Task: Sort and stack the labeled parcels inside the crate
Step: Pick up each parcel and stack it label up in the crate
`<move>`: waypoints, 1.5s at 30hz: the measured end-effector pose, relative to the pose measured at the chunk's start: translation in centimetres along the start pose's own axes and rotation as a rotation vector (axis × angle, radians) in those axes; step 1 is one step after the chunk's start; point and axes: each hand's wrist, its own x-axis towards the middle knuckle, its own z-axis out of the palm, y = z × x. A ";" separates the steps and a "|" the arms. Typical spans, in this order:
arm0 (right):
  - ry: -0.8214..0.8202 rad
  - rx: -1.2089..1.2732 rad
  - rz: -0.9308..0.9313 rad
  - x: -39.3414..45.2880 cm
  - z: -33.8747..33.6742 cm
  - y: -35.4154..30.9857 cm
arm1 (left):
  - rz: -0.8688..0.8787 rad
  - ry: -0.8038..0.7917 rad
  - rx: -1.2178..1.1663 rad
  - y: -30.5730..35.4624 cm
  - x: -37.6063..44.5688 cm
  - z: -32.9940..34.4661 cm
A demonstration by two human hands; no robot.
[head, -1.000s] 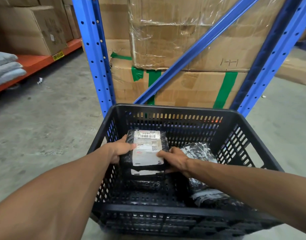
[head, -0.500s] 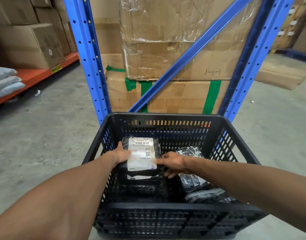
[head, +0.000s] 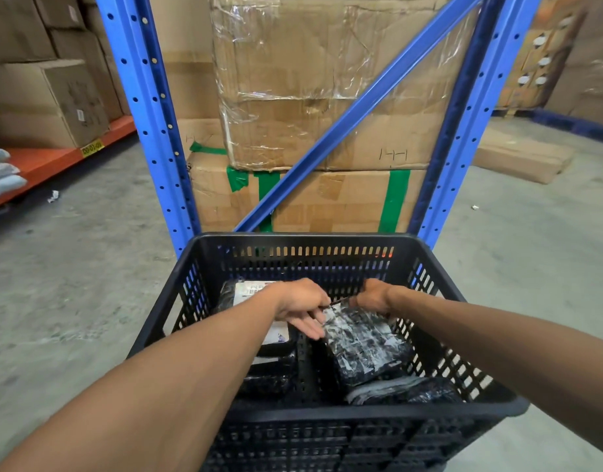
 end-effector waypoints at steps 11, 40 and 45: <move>-0.091 -0.026 0.169 0.9 2.1 3.7 | -0.289 -0.027 -0.140 -0.6 5.8 6.4; 0.332 0.046 -0.779 -3.5 3.4 -4.8 | 0.266 0.272 -0.756 -6.3 -6.6 -11.5; 0.057 0.433 -0.612 -3.3 2.6 -7.4 | 0.205 0.154 -0.630 -7.7 -7.8 -12.9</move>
